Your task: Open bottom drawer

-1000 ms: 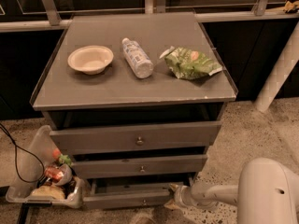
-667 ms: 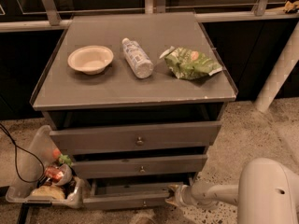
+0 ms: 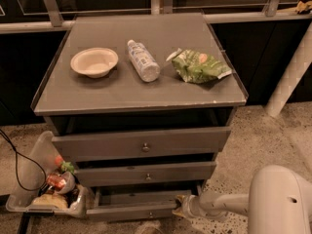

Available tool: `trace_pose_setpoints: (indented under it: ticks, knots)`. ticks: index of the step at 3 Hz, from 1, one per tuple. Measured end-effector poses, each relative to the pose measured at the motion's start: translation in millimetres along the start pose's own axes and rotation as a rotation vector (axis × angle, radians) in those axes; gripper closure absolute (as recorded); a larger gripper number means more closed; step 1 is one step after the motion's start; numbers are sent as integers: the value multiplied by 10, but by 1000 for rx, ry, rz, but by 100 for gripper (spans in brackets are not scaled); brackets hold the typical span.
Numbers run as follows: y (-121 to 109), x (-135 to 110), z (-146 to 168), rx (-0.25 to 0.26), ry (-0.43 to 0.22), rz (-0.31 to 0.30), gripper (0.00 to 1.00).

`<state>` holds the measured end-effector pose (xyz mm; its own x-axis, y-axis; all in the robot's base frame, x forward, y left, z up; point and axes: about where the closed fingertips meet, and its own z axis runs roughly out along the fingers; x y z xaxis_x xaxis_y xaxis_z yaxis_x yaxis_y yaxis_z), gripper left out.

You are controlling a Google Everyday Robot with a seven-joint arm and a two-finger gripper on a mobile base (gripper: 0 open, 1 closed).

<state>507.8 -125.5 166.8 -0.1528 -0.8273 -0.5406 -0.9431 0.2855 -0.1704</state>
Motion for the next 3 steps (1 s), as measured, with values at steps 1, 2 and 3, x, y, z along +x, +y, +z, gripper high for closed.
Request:
trace_pose_setpoints:
  ticks: [1,2,3]
  knots:
    - [0,0,0,0,0,0,100]
    - [0,0,0,0,0,0,82]
    - [1,0,1,0,0,0,59]
